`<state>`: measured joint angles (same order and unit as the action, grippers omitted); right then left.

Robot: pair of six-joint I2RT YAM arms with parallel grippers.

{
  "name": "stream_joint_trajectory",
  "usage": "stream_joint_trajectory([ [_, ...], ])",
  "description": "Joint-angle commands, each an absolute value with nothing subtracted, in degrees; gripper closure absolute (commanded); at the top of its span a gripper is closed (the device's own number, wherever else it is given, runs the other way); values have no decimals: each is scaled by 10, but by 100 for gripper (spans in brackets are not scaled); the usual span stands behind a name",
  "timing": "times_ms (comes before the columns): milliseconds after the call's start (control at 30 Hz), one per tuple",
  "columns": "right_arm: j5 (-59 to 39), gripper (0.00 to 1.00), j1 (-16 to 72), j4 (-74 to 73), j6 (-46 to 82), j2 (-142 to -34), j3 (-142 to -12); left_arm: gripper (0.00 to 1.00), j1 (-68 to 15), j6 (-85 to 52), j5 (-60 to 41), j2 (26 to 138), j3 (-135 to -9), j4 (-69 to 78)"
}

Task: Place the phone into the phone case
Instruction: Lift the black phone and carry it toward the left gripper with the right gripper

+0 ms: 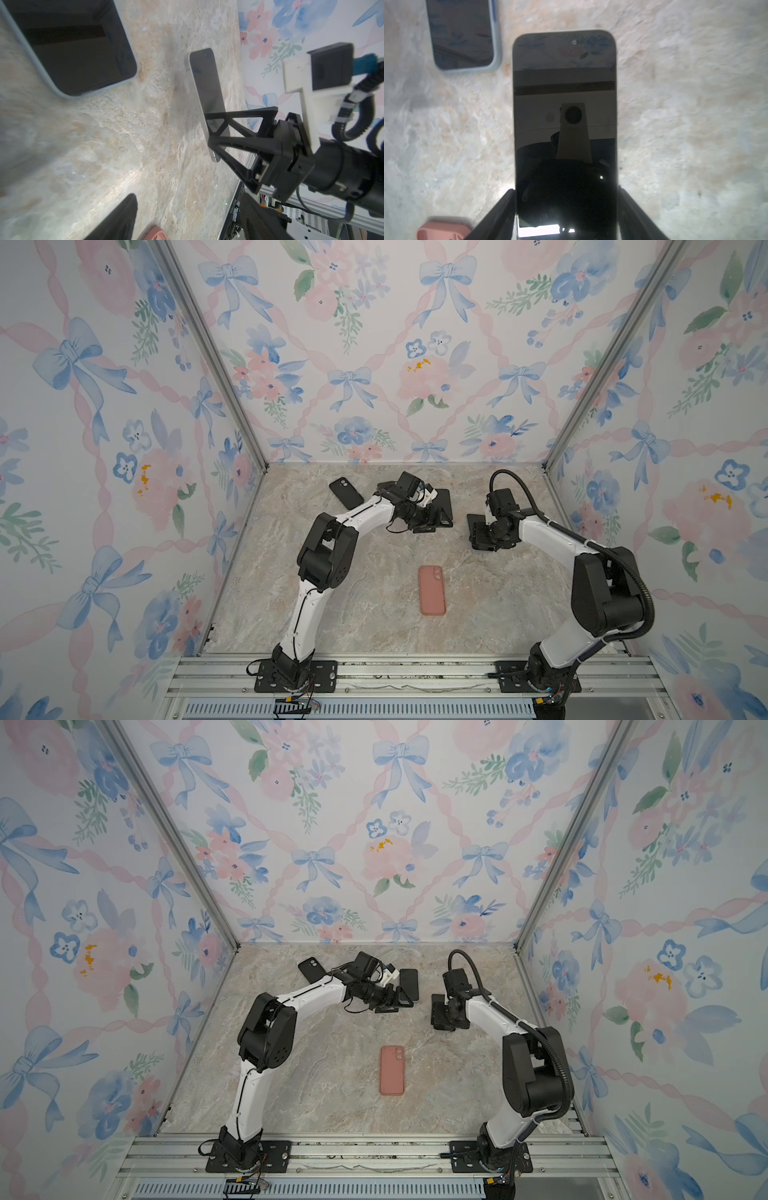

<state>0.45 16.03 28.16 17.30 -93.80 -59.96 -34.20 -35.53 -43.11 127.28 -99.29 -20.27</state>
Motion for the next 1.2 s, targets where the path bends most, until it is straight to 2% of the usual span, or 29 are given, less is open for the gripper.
stream_joint_trajectory([
  [0, 32, 44, 201, 205, 193, -912, -553, 22, -344, -342, -446, 1246, -965, -201],
  [267, 41, 46, 261, 143, 187, -889, -486, 22, -334, -371, -461, 1214, -887, -134],
  [433, 25, 47, 268, 106, 167, -880, -459, 26, -328, -406, -491, 1220, -855, -73],
  [833, 18, 48, 288, 51, 149, -869, -427, 31, -325, -451, -518, 1255, -849, -20],
  [1167, 14, 48, 288, 40, 141, -840, -407, 39, -330, -489, -555, 1292, -856, 53],
])
